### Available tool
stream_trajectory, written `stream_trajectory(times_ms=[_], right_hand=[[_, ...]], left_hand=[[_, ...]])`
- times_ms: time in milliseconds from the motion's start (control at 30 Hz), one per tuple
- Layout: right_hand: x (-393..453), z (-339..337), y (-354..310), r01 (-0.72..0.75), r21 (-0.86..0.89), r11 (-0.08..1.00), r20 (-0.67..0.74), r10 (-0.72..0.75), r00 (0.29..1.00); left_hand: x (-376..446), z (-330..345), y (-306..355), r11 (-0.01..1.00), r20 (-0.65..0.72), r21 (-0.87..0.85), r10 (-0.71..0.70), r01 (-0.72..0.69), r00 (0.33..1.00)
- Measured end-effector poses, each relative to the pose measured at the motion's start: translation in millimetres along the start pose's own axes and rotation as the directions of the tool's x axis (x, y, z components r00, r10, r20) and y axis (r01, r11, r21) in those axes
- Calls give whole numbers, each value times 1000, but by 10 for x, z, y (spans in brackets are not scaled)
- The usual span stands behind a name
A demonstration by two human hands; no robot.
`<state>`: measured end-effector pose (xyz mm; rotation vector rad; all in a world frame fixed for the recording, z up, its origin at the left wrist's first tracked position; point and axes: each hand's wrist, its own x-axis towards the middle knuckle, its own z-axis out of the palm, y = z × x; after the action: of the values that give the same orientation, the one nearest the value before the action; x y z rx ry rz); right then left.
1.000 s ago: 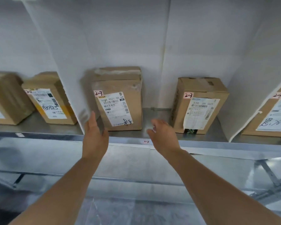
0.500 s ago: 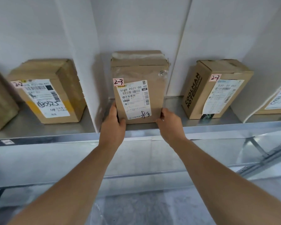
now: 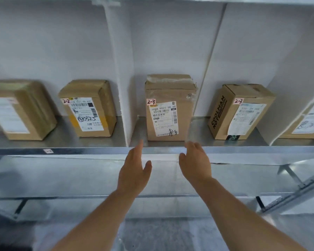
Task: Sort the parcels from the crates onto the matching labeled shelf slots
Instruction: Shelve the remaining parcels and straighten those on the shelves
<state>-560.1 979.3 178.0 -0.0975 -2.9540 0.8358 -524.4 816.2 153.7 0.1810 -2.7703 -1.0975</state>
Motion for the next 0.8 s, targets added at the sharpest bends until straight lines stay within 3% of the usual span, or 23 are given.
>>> stream_trajectory(times_ms=[267, 467, 700, 800], right_hand=[[-311, 194, -866, 266, -51, 963, 83, -261, 962], [-191, 633, -1626, 298, -88, 951, 139, -284, 949], [228, 1099, -2087, 14, 13, 1000, 67, -15, 998], [365, 1226, -2206, -66, 148, 987, 28, 63, 998]], left_hand=[[-167, -847, -346, 979, -145, 180, -72, 98, 987], [172, -1368, -907, 988, -163, 92, -112, 128, 980], [905, -1664, -1418, 995, -120, -100, -29, 17, 992], [1172, -1643, -1526, 993, -79, -110, 43, -52, 996]])
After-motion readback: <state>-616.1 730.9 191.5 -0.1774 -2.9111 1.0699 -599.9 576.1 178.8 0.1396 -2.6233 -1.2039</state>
